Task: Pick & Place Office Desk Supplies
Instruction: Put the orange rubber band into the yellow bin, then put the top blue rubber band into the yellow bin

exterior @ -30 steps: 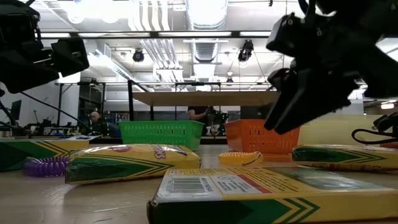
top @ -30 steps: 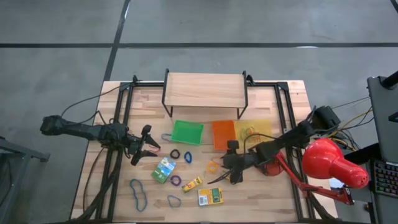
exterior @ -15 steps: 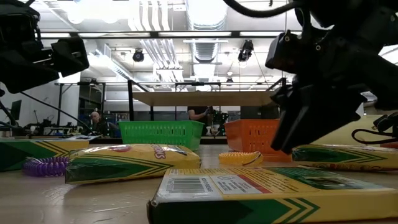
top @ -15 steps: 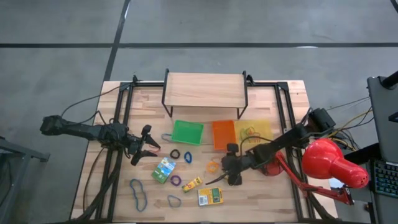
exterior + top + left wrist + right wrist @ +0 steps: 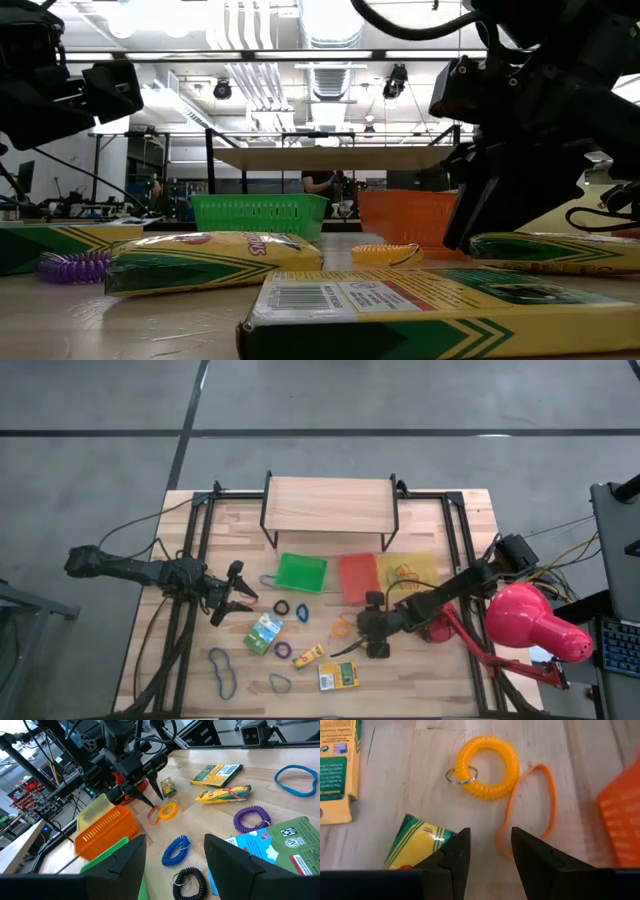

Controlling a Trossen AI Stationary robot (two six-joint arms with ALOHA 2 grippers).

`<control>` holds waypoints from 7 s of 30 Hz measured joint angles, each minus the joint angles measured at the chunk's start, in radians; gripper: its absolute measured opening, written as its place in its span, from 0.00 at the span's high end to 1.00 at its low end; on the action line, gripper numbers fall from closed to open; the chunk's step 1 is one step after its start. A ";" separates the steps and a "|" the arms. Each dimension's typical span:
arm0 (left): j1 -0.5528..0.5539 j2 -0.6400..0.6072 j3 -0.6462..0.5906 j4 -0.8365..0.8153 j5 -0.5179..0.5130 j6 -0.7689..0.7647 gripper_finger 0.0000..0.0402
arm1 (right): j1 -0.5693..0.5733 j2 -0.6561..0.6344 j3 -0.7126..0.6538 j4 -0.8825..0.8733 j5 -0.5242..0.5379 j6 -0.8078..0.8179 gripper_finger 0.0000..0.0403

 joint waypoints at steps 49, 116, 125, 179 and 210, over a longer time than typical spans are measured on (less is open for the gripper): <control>0.000 0.000 0.000 0.000 0.000 0.000 0.49 | -0.003 -0.009 0.009 0.007 0.003 -0.071 0.98; 0.000 0.000 0.000 0.000 0.000 0.000 0.49 | 0.151 -0.047 0.564 -1.244 0.468 0.951 0.98; 0.000 0.000 0.000 0.000 0.000 0.000 0.49 | 0.143 -0.092 0.493 -1.336 0.502 1.066 0.98; 0.000 0.000 0.000 0.000 0.000 0.000 0.49 | -0.007 -0.537 -0.149 -0.719 0.499 1.002 0.72; 0.000 0.000 0.000 0.000 0.000 0.000 0.49 | 0.023 -0.547 -0.360 0.643 0.439 -0.457 0.68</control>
